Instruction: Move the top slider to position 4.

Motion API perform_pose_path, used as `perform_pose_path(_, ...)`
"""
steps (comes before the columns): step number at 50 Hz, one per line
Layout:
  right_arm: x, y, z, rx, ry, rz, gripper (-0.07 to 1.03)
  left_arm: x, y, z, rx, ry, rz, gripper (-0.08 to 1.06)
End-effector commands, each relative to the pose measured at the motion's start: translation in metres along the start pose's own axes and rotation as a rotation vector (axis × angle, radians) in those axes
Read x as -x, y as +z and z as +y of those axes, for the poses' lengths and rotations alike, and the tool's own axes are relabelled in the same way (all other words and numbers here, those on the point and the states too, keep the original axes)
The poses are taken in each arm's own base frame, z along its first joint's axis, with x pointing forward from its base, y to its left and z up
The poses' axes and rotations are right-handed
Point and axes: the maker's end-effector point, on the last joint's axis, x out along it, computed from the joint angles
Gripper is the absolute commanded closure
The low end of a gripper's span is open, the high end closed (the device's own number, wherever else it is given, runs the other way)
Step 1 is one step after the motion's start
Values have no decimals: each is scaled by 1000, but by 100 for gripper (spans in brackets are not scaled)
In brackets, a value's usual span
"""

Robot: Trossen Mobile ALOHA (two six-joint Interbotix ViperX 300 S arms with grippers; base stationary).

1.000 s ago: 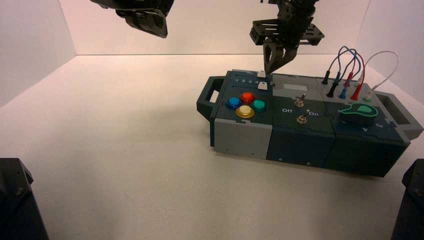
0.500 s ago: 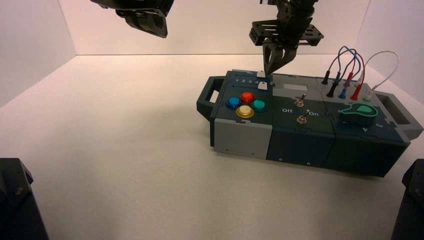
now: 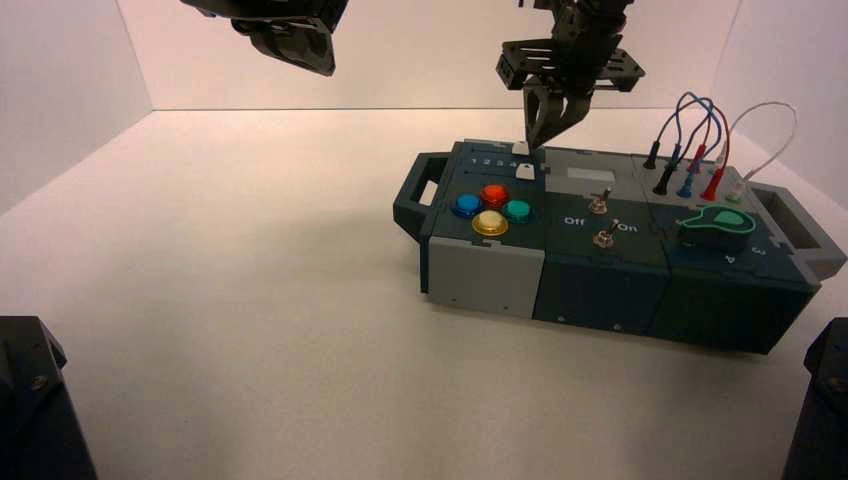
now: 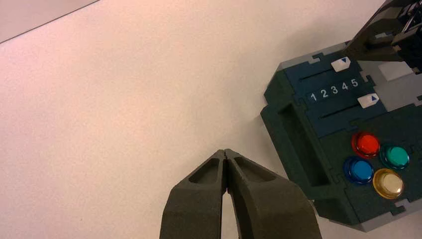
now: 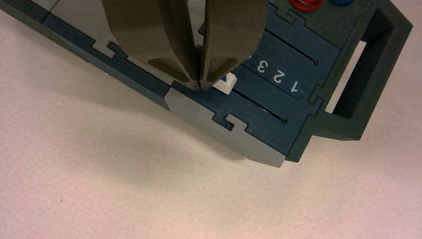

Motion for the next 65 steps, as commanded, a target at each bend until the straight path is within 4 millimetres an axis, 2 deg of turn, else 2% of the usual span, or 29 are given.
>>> perform_pose_path(1,6,13,4,-1,9,-36,99,8,19,-1,-1,-2,-55,100)
perform_pose_path(21,8,13,5,-1,11,-33,99,8,19,-1,0,-2,-54,100)
perform_pose_path(36,29,16,7,10,17,-42,99,11,20,-1,-15,1,-54,100)
perform_pose_path(43,38,7,8,25,20,-11,99,11,19,1,-14,4,-49,100)
perform_pose_path(56,41,-27,5,75,17,71,99,11,20,5,-12,12,-49,100)
perform_pose_path(65,42,-34,5,79,18,79,99,9,19,5,-12,12,-44,100)
